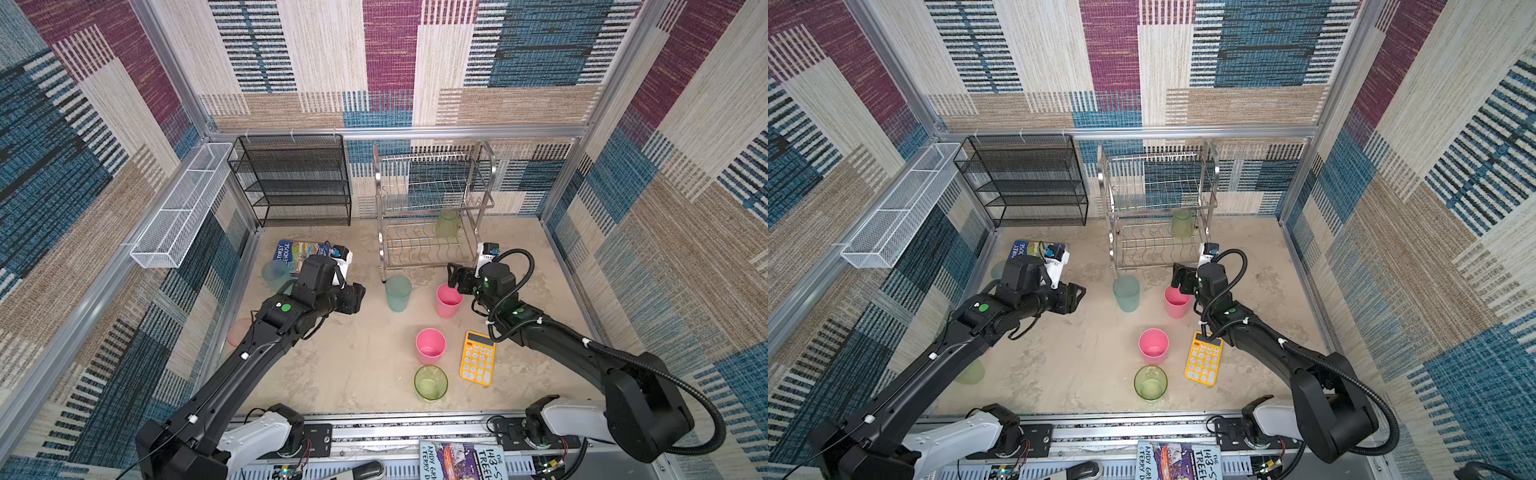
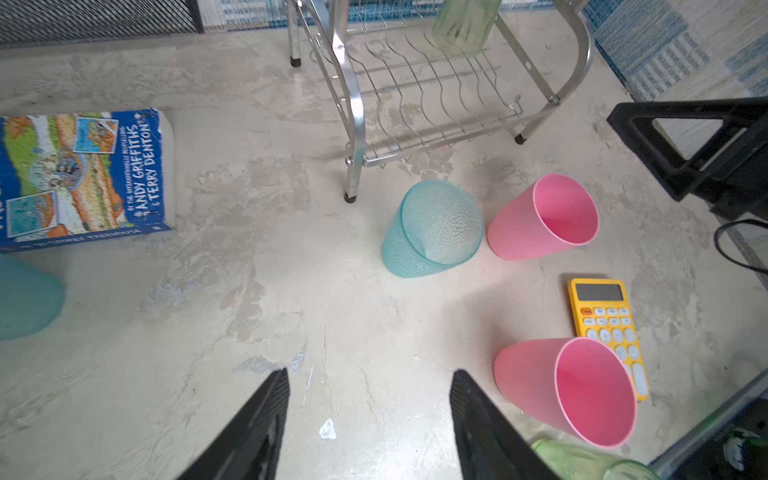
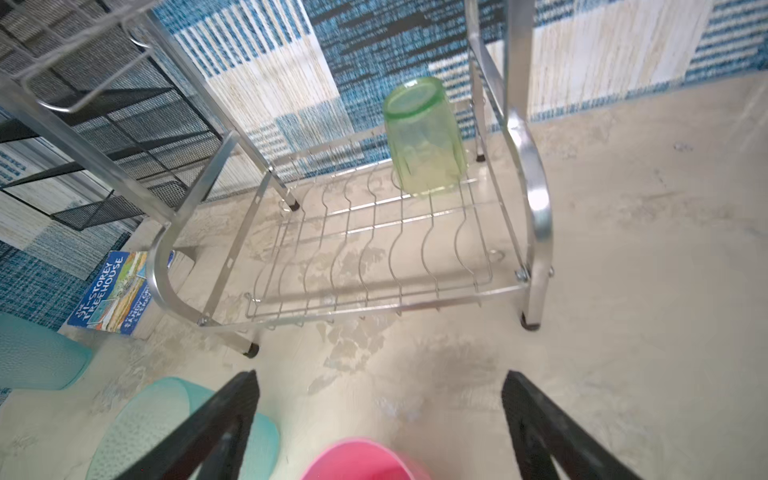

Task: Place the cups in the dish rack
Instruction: 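Raise the right gripper away from the rack while left gripper moves toward teal cup, then close the left gripper on the rim of the teal textured cup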

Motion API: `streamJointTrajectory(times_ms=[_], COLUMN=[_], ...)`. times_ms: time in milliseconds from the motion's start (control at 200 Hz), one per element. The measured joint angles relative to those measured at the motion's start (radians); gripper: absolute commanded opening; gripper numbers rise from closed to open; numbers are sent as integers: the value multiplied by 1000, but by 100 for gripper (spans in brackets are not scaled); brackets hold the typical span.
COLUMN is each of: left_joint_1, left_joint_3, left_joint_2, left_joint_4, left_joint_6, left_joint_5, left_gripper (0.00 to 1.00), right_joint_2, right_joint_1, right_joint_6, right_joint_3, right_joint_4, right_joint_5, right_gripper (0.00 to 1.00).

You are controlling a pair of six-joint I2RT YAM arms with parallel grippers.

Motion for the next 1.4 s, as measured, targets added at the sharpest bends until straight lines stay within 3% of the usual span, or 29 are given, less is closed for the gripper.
streamJointTrajectory(times_ms=[240, 731, 967, 1397], left_joint_1=[-69, -83, -86, -105], left_joint_3=[60, 205, 321, 486], left_joint_2=[91, 344, 493, 695], left_joint_4=[-19, -63, -126, -200], left_joint_6=[-71, -402, -464, -513], left_joint_5=[-41, -56, -90, -142], left_gripper=[60, 57, 55, 51], right_joint_2=[-58, 72, 166, 184], right_joint_1=[-153, -390, -416, -417], right_joint_6=[91, 175, 159, 115], right_joint_3=[-21, 24, 80, 81], right_joint_4=[-165, -97, -47, -2], right_joint_5=[-151, -350, -394, -403], right_gripper=[92, 91, 87, 86])
